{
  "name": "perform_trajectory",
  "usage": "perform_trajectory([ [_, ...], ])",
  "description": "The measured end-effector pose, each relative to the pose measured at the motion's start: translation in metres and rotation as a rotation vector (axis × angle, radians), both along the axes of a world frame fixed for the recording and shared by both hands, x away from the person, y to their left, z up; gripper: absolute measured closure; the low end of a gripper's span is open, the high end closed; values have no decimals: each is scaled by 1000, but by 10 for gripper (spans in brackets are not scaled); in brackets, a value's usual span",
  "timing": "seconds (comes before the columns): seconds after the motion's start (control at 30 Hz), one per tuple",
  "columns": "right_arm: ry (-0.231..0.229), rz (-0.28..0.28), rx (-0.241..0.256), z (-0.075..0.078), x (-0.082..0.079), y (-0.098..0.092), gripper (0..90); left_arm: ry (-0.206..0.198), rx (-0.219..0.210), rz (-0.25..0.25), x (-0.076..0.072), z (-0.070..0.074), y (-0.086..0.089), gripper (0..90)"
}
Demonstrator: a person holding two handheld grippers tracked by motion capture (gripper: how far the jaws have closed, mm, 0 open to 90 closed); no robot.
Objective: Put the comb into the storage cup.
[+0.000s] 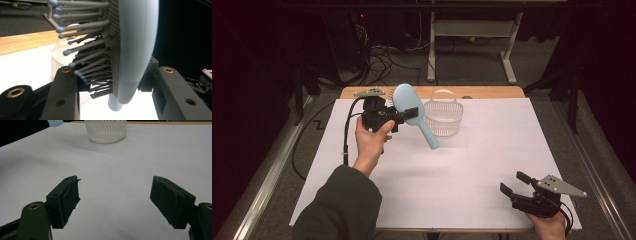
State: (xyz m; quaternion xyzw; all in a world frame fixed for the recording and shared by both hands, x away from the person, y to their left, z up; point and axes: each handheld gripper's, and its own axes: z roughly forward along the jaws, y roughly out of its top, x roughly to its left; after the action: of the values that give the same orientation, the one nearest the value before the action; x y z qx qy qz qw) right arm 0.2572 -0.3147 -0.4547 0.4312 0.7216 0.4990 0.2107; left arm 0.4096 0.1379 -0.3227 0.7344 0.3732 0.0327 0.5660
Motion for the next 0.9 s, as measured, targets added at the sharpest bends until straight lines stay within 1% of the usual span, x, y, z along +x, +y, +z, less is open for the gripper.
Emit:
perform_trajectory([
  [0.27,0,1,0,0,0,0,238,-4,8,6,7,5,-3,560],
  [0.43,1,2,-1,0,0,0,238,3,-3,10,12,6,-3,560],
  [0.8,1,5,-2,0,0,0,238,-3,15,19,21,13,-8,560],
  [0.9,1,4,-2,0,0,0,238,-3,11,24,24,15,-9,560],
])
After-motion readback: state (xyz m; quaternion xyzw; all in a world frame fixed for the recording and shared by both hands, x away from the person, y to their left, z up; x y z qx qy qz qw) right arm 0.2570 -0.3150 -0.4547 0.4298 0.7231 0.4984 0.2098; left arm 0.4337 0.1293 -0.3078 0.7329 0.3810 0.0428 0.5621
